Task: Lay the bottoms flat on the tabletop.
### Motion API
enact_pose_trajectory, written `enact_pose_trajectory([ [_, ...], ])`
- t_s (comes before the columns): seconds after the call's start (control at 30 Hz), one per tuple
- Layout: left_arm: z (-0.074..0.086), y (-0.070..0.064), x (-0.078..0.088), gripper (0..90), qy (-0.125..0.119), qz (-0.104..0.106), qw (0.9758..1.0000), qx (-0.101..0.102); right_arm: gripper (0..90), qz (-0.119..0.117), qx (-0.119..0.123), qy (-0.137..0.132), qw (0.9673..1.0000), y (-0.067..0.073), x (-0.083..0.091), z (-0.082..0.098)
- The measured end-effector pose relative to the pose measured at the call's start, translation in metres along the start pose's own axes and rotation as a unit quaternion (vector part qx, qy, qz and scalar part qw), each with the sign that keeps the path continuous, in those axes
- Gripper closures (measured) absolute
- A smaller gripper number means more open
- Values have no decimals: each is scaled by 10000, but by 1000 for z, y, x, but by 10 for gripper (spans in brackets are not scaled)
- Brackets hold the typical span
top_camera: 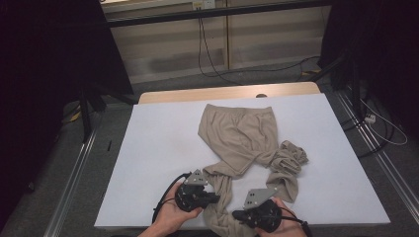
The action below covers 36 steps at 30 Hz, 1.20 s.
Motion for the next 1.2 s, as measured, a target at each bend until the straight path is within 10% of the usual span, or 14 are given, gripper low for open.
enact_pose_trajectory([
  [0.1,2,-11,8,883,-63,125,9999,-56,857,19,9,-7,10000,0,2,0],
  [0.33,4,-38,5,868,88,542,9982,-243,683,888,-707,-410,9927,-51,15,-5],
  [0.4,3,-39,2,668,100,516,9983,-260,626,1074,-755,-481,9902,-61,14,-11],
  [0.53,-1,-21,11,521,-259,6,9996,-81,582,1172,-721,-627,9885,-75,6,-32],
  [0.77,5,26,30,468,-522,-747,9952,361,548,962,-484,-648,9921,-78,-39,-66],
  [0.87,5,28,27,467,-494,-751,9951,400,616,981,-342,-395,9938,-74,-48,-63],
  [0.97,4,23,22,467,-434,-747,9958,289,884,948,-246,-278,9948,-69,-43,-51],
  [1.2,3,22,15,496,-340,-738,9961,333,889,1069,-269,-371,9932,-79,-7,-29],
])
Point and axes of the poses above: each handheld gripper's, and its own axes: x roughly backward along the jaws, z roughly out of its underside, y roughly to its left, the point moved 2 cm from there along -x, roughly forward along the jaws, and after that the axes turned 10 degrees about z, right-handed, at the moved point
